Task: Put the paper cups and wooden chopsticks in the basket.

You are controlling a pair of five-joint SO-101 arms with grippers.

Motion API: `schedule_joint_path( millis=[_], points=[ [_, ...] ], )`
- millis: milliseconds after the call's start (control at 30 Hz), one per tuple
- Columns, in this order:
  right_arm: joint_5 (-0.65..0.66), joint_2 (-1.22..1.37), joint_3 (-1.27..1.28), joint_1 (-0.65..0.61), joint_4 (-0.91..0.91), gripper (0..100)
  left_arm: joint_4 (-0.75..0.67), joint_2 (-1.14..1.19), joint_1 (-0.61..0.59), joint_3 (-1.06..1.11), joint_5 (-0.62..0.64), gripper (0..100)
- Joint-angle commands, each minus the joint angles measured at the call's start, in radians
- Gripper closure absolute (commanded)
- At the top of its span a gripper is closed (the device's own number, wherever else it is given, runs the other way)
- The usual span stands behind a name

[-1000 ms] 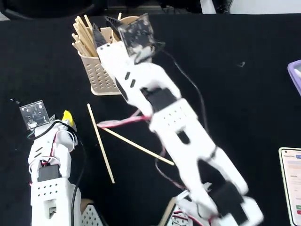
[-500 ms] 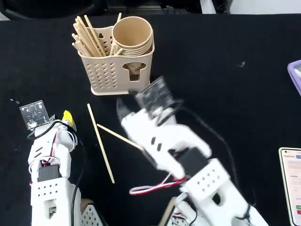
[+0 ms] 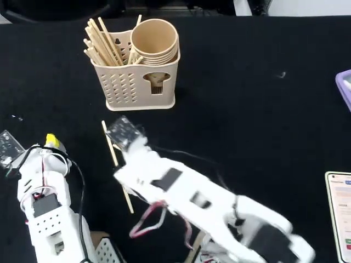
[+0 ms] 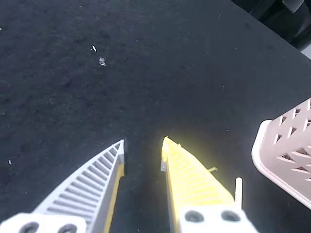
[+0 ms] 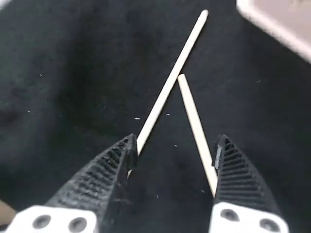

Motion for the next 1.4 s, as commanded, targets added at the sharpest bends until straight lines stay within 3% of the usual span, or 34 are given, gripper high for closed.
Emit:
schedule_joint_path(
  millis=[0, 133, 300, 600, 900, 967, 1133, 1367],
  points=[
    [-0.041, 0.17, -0.151, -0.026, -0.017, 74.3, -0.02, -0.006, -0.013, -0.054, 0.009, 87],
    [-0.041, 0.239, -0.193, -0.043, -0.015, 73.7, -0.02, -0.008, -0.013, -0.054, 0.008, 87],
    [-0.041, 0.248, -0.185, -0.046, -0.017, 64.2, -0.02, -0.009, -0.013, -0.054, 0.008, 87],
    [-0.037, 0.298, -0.22, -0.044, -0.005, 64.5, -0.02, -0.012, -0.013, -0.053, 0.008, 87],
    [-0.037, 0.545, -0.567, -0.041, 0.37, 64.9, -0.02, -0.014, -0.013, -0.051, 0.008, 87],
    [-0.037, 0.585, -0.622, -0.034, 0.45, 69.8, -0.02, -0.014, -0.013, -0.05, 0.008, 87],
    [-0.023, 0.613, -0.662, -0.008, 0.509, 99.2, -0.02, -0.015, -0.013, -0.05, 0.008, 87],
    [0.1, 0.552, -0.602, 0.087, 0.535, 98.8, -0.02, -0.015, -0.013, -0.05, 0.008, 87]
  ],
)
